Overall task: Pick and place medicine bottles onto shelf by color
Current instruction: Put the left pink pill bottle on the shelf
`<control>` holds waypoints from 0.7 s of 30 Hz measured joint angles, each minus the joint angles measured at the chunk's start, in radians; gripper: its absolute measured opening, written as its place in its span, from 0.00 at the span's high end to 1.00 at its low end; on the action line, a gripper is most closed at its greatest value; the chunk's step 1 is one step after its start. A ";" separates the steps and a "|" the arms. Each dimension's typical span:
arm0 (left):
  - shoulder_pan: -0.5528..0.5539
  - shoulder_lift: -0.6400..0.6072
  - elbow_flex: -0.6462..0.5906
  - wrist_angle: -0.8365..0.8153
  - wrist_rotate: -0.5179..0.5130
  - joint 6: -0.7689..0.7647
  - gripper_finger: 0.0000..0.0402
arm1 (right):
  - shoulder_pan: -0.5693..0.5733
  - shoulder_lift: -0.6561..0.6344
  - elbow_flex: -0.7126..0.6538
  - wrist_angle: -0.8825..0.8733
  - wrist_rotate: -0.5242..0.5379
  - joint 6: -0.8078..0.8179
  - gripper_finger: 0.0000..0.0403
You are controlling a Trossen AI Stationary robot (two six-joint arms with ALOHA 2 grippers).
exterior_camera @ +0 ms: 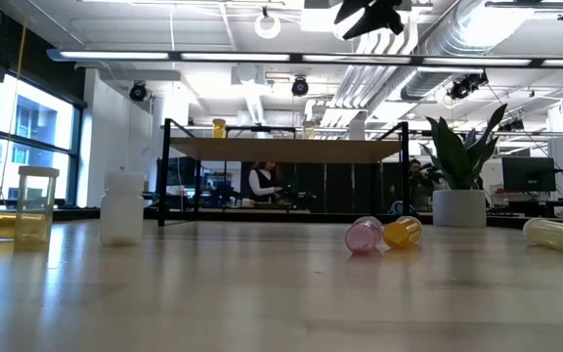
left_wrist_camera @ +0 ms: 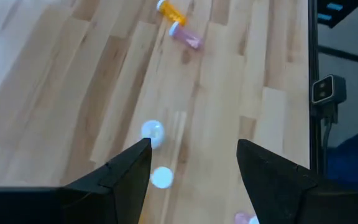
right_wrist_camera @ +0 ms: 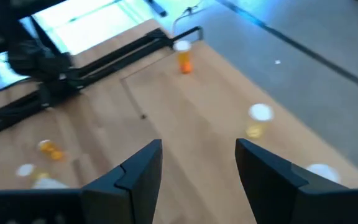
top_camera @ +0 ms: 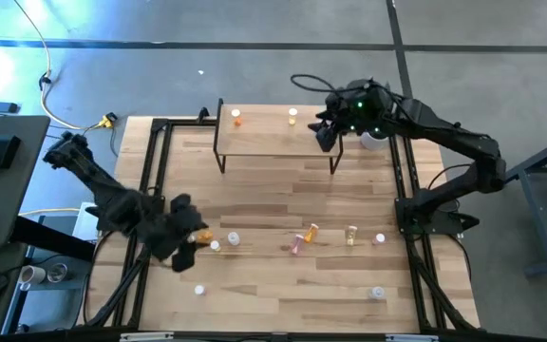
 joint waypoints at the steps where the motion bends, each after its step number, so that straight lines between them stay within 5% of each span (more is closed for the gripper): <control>1: -0.040 0.007 0.000 0.001 -0.034 -0.032 0.43 | 0.018 0.000 0.000 0.000 0.000 0.010 0.52; 9: -0.270 0.114 0.000 -0.007 -0.238 -0.289 0.43 | 0.123 0.001 0.000 -0.002 0.000 0.070 0.52; 21: -0.411 0.343 0.000 -0.006 -0.321 -0.610 0.43 | 0.209 0.001 0.000 -0.004 0.000 0.089 0.52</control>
